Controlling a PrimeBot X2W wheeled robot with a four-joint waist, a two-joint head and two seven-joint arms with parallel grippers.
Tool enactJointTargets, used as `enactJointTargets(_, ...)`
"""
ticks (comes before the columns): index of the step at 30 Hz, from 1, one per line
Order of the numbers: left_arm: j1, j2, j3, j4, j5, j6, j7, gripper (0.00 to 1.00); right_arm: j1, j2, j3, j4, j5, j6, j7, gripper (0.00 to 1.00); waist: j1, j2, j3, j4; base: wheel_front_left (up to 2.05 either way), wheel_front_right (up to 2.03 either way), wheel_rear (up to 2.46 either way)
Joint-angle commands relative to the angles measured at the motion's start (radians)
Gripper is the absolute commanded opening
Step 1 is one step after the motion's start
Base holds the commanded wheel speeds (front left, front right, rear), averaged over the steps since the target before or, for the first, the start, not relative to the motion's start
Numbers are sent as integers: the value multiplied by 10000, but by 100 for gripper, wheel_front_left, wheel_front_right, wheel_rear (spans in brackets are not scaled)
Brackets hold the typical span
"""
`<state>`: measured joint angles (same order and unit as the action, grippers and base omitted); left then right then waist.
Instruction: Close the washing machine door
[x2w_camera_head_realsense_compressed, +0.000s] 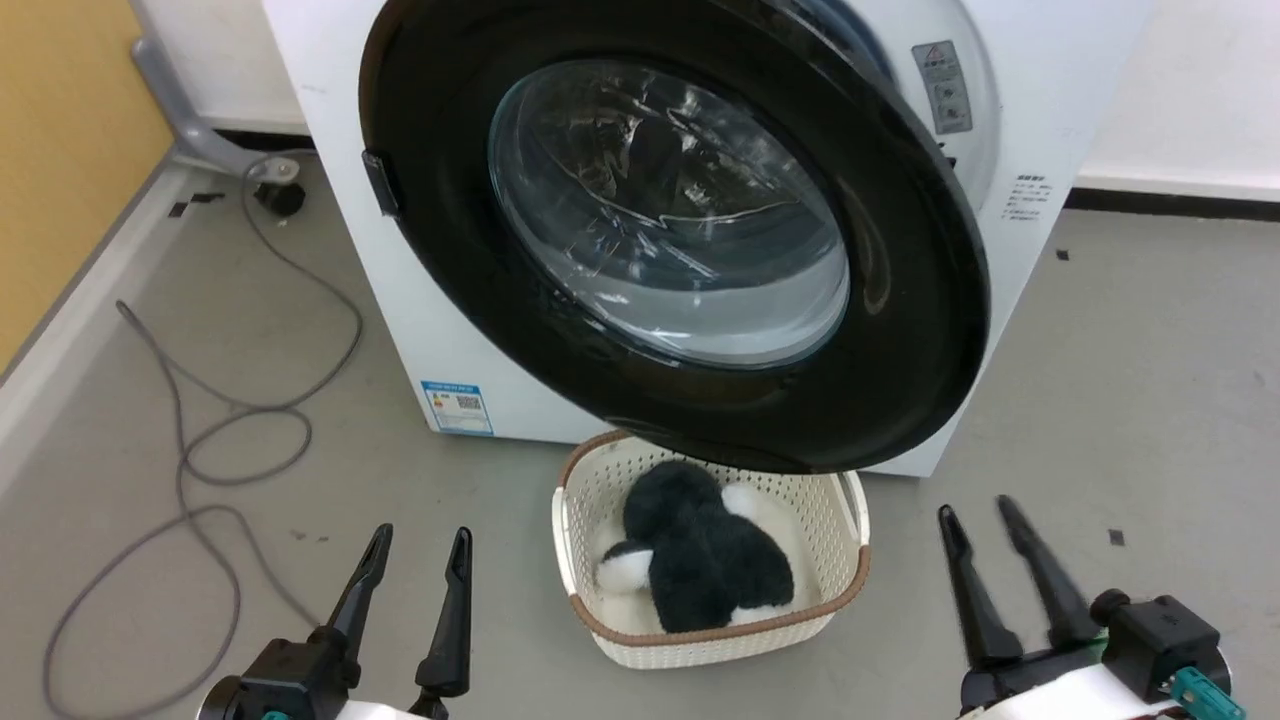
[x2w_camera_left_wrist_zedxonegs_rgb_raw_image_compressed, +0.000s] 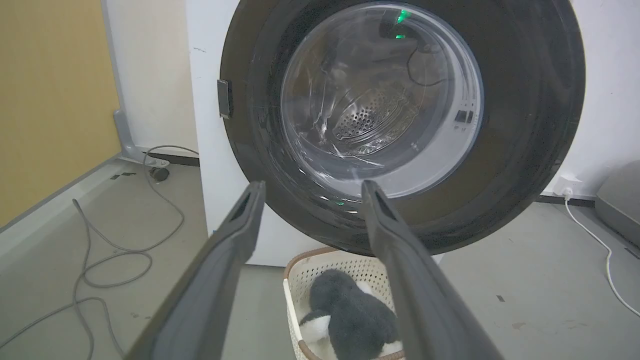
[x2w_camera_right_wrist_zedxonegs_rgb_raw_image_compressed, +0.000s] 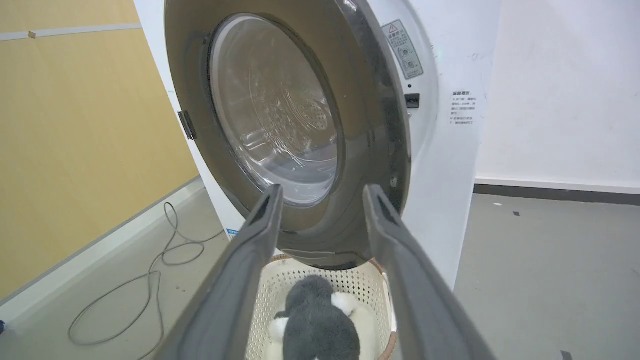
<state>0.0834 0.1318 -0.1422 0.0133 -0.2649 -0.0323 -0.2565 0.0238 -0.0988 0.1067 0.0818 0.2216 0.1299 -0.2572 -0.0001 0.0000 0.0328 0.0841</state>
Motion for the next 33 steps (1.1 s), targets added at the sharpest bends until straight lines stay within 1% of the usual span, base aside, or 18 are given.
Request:
enactJointTargets(1, -19, -81, 56, -1, 104, -71, -52, 100, 68, -100, 84, -35, 88, 8, -46, 0, 1, 0, 111, 66, 0, 0, 0)
enactJointTargets(4, -126, -201, 133, -50, 272, -166, -52, 100, -129, -286, 404, -142, 234, 8, -46, 0, 1, 0, 329, 176, 0, 0, 0)
enactJointTargets(7, -291, -324, 209, -67, 385, -254, -53, 100, -542, -696, 764, -143, 346, 8, -31, 0, 1, 0, 651, 332, 0, 0, 0)
enactJointTargets(12, -728, -521, 209, -112, 531, -402, -53, 100, -1743, -1637, 1448, -59, 579, 8, 301, 0, 1, 0, 1295, 675, 0, 0, 0)
enactJointTargets(18, -1153, -684, 175, -155, 638, -502, -53, 100, -3525, -2876, 1963, 544, 1446, 8, 1012, 0, 1, 0, 2052, 1069, 0, 0, 0)
enactJointTargets(22, -1413, -747, 144, -129, 664, -556, -53, 100, -4633, -3563, 2078, 1104, 1972, 8, 1374, 0, 1, 0, 2489, 1322, 0, 0, 0)
enactJointTargets(27, -1700, -794, 43, -181, 627, -557, -53, 100, -5764, -4228, 1933, 1959, 2569, 8, 1709, 0, 1, 0, 2960, 1640, 0, 0, 0)
enactJointTargets(33, -1970, -811, -102, -273, 451, -473, -53, 100, -7089, -4550, 1421, 3159, 3197, 8, 1971, 0, 1, 0, 3403, 1918, 0, 0, 0)
